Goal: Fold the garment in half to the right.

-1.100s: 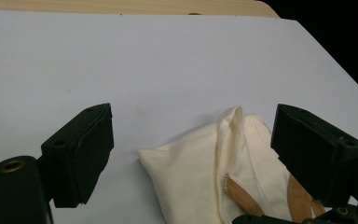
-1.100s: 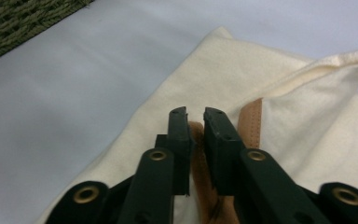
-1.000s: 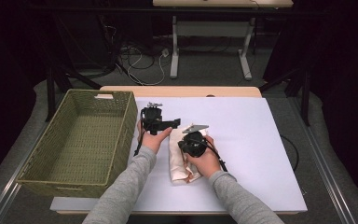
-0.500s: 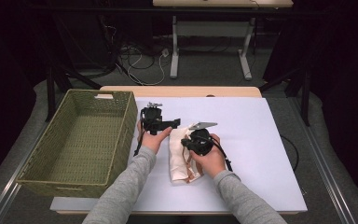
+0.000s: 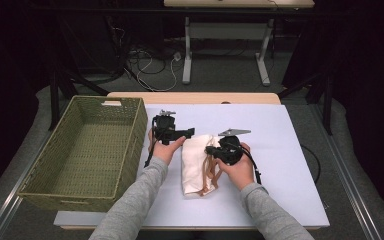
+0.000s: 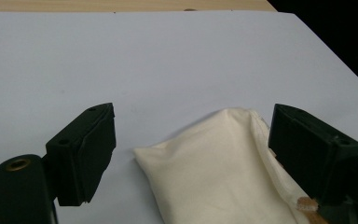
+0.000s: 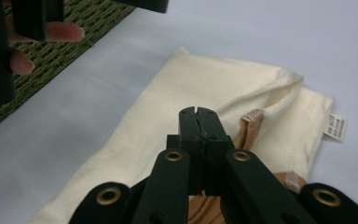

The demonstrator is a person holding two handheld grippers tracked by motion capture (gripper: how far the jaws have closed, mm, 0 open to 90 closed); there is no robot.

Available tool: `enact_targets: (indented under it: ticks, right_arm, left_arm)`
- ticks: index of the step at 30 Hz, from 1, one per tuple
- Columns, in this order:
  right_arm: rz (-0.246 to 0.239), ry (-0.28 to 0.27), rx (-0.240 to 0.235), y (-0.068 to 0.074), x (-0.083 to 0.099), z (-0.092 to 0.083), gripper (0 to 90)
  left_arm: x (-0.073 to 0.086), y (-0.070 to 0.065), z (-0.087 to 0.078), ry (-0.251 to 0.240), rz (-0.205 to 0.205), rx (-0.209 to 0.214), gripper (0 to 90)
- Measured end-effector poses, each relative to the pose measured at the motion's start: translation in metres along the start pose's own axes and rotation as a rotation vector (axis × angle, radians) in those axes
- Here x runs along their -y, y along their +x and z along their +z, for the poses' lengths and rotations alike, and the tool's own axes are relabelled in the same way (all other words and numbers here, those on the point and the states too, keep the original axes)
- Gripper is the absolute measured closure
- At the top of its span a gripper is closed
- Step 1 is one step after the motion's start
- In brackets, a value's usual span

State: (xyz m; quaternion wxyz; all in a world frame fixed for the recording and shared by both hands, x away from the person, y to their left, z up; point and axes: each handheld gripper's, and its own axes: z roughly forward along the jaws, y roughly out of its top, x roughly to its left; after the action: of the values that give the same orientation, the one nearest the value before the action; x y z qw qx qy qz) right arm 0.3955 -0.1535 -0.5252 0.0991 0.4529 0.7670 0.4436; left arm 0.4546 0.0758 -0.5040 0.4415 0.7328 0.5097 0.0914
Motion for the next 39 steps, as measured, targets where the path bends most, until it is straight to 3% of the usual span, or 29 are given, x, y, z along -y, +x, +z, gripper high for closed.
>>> enact_targets:
  ticks: [11,14,19,26,32,39]
  right_arm:
    - [0.062,0.028,0.006,-0.016,0.019,-0.006,89.6]
    - [0.024,0.034,0.061,-0.018,0.023,-0.009,85.9]
    - [0.025,0.01,0.072,-0.016,0.025,-0.02,80.2]
    - [-0.027,-0.042,0.051,-0.006,0.025,-0.031,68.5]
    - [-0.08,-0.043,0.042,-0.004,0.026,-0.028,54.6]
    - [-0.166,-0.056,0.041,0.0,0.025,-0.029,47.9]
  left_arm:
    - [0.001,-0.001,0.003,0.014,0.02,-0.006,15.6]
    - [0.001,-0.001,0.003,0.013,0.016,-0.007,15.6]
    - [0.001,0.0,0.003,0.016,0.016,-0.012,15.6]
    - [0.001,0.001,0.004,0.021,0.014,-0.015,15.6]
    - [0.001,0.0,0.007,0.033,0.021,-0.016,14.8]
    - [-0.002,-0.003,0.01,0.036,0.05,-0.003,15.4]
